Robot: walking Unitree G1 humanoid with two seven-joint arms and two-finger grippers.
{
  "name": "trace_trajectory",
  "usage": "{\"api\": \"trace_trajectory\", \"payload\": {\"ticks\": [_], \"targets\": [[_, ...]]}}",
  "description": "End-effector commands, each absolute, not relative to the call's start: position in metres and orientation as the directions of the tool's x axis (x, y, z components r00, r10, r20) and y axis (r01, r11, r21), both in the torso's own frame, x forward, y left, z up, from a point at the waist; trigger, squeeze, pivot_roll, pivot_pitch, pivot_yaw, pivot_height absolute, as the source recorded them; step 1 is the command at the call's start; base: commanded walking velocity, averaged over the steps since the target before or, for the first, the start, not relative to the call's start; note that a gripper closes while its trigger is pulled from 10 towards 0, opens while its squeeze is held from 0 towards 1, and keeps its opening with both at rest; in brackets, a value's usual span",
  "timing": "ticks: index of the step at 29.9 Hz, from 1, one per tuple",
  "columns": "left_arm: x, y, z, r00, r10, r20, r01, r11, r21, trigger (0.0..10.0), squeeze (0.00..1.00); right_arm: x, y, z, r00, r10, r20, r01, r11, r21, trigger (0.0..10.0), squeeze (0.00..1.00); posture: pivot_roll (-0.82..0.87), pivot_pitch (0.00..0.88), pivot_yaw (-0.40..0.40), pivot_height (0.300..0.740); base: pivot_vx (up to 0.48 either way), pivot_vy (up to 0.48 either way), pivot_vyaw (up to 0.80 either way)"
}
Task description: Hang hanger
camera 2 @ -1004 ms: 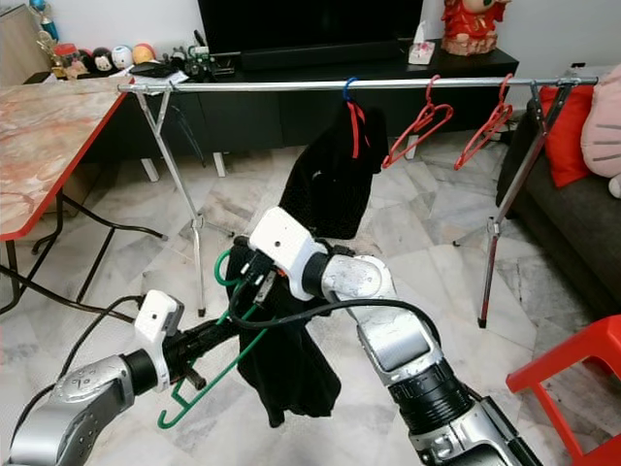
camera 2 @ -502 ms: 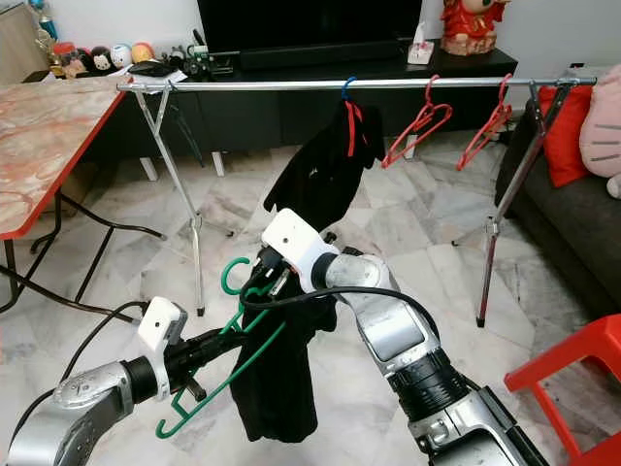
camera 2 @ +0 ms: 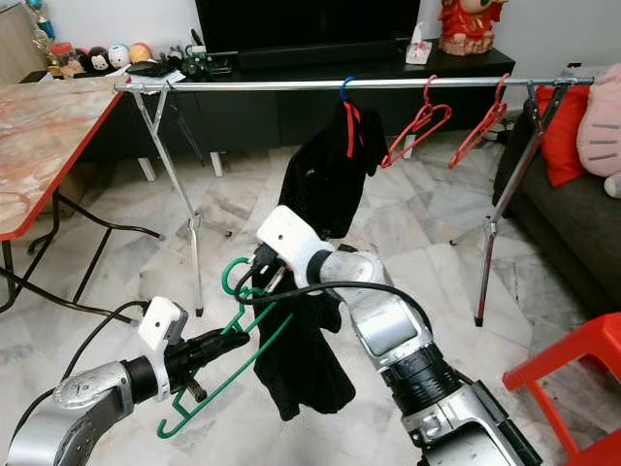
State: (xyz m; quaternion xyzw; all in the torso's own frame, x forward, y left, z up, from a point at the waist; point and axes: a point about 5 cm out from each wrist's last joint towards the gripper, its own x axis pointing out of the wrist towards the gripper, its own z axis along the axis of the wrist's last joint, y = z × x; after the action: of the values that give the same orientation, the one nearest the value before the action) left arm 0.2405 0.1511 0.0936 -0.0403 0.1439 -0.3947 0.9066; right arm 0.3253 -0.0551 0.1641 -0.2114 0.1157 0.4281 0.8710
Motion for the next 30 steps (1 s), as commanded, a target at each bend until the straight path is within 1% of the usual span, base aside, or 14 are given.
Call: {"api": "trace_trajectory", "payload": {"ticks": [1, 3, 5, 14, 15, 16, 17, 30], "targets": [[0.24, 0.15, 0.099, 0.644, -0.736, -0.207, 0.715, 0.676, -0.179, 10.0, 0.0, 0.321, -0.043, 0.182, 0.574, 0.751, -0.327, -0.818, 0.509, -0.267, 10.0, 0.0, -0.17, 0.0, 0.025, 0.74, 0.0, 0.0, 0.0], [0.241, 0.15, 0.1, 0.651, -0.732, -0.202, 0.71, 0.681, -0.178, 10.0, 0.0, 0.316, -0.042, 0.182, 0.542, 0.772, -0.331, -0.84, 0.483, -0.249, 10.0, 0.0, -0.17, 0.0, 0.025, 0.74, 0.0, 0.0, 0.0], [0.242, 0.15, 0.1, 0.653, -0.731, -0.2, 0.709, 0.682, -0.177, 10.0, 0.0, 0.314, -0.042, 0.18, 0.531, 0.776, -0.34, -0.847, 0.469, -0.252, 10.0, 0.0, -0.17, 0.0, 0.025, 0.74, 0.0, 0.0, 0.0], [0.243, 0.149, 0.1, 0.657, -0.729, -0.193, 0.708, 0.685, -0.175, 10.0, 0.0, 0.313, -0.046, 0.178, 0.523, 0.773, -0.36, -0.851, 0.45, -0.269, 10.0, 0.0, -0.17, 0.0, 0.027, 0.74, 0.0, 0.0, 0.0], [0.243, 0.149, 0.1, 0.658, -0.728, -0.192, 0.707, 0.685, -0.176, 10.0, 0.0, 0.313, -0.046, 0.178, 0.521, 0.773, -0.362, -0.853, 0.449, -0.268, 10.0, 0.59, -0.17, 0.0, 0.027, 0.74, 0.0, 0.0, 0.0], [0.243, 0.149, 0.1, 0.658, -0.728, -0.192, 0.707, 0.685, -0.176, 10.0, 0.0, 0.313, -0.045, 0.179, 0.519, 0.774, -0.363, -0.854, 0.448, -0.266, 10.0, 0.59, -0.17, 0.0, 0.027, 0.74, 0.0, 0.0, 0.0], [0.243, 0.149, 0.1, 0.659, -0.728, -0.191, 0.706, 0.686, -0.176, 10.0, 0.0, 0.312, -0.045, 0.178, 0.518, 0.774, -0.364, -0.854, 0.447, -0.265, 10.0, 1.0, -0.17, 0.0, 0.026, 0.74, 0.0, 0.0, 0.0], [0.245, 0.15, 0.101, 0.675, -0.716, -0.176, 0.694, 0.698, -0.179, 10.0, 0.0, 0.311, -0.046, 0.179, 0.513, 0.777, -0.364, -0.857, 0.441, -0.268, 10.0, 1.0, -0.18, 0.0, 0.022, 0.74, 0.0, 0.0, 0.0]]}}
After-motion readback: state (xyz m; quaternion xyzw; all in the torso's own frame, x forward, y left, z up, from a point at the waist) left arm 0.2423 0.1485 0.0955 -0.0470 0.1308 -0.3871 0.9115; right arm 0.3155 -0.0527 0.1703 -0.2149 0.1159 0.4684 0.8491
